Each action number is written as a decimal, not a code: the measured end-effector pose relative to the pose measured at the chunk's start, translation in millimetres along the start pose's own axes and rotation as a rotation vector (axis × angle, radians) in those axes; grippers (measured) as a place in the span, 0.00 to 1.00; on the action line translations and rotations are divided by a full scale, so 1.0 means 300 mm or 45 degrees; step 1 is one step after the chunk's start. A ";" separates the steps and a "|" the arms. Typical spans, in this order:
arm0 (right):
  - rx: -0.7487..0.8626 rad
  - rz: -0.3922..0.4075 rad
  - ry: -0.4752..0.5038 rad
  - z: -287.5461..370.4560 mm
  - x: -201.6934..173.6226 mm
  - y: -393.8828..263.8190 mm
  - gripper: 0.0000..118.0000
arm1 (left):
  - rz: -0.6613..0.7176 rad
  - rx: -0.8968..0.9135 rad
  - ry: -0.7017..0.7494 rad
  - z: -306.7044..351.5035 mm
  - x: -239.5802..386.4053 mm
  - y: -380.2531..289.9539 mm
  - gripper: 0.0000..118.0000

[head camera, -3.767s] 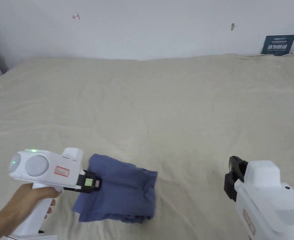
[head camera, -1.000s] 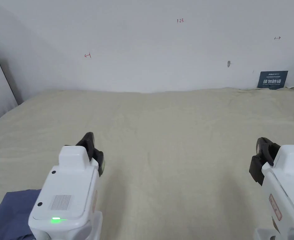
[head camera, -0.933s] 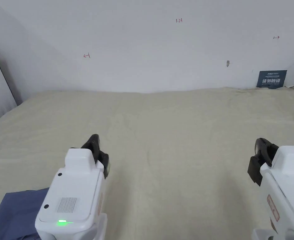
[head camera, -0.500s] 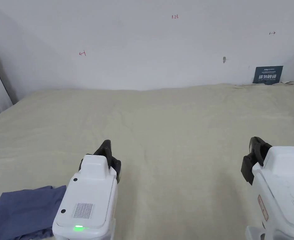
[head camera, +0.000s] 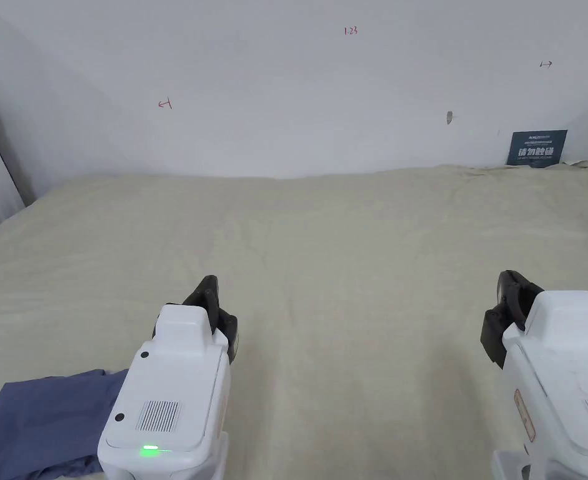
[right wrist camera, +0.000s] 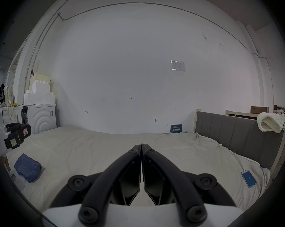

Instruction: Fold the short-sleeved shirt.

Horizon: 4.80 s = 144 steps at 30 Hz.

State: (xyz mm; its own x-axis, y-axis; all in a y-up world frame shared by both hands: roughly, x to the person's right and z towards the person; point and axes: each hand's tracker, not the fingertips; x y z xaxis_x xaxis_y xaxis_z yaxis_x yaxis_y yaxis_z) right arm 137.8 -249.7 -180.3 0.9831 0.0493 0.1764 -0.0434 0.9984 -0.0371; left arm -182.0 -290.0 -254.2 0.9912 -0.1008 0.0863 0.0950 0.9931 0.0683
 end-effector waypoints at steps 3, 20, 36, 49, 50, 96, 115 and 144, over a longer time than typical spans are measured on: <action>0.001 0.000 0.002 -0.002 0.003 -0.002 0.00 | 0.006 -0.001 0.003 0.000 -0.006 -0.001 0.00; -0.003 -0.007 0.005 -0.014 0.025 -0.030 0.00 | 0.007 -0.002 0.002 0.003 -0.014 -0.003 0.00; -0.001 -0.015 0.000 0.013 -0.026 0.007 0.91 | 0.065 -0.029 -0.009 0.006 -0.048 -0.008 1.00; 0.019 -0.031 -0.010 0.012 -0.015 0.000 1.00 | 0.035 0.013 0.019 0.019 -0.053 -0.005 1.00; 0.019 -0.033 -0.010 0.012 -0.013 0.000 1.00 | 0.032 0.012 0.019 0.019 -0.054 -0.005 1.00; 0.037 -0.036 -0.013 0.018 -0.020 0.012 1.00 | 0.026 0.019 0.044 0.025 -0.074 -0.020 1.00; 0.029 -0.032 -0.009 0.019 -0.031 0.015 1.00 | 0.031 0.015 0.053 0.029 -0.081 -0.019 1.00; -0.672 -0.279 -0.365 -0.061 -0.042 0.146 1.00 | 0.063 0.032 0.052 0.038 -0.101 0.002 1.00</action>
State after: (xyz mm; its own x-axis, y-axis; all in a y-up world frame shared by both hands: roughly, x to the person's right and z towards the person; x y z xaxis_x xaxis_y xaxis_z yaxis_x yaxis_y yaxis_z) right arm 126.8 -207.1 -202.1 0.8695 -0.0753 0.4882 0.3183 0.8411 -0.4372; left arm -212.9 -287.0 -245.5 0.9976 -0.0488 0.0499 0.0442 0.9950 0.0900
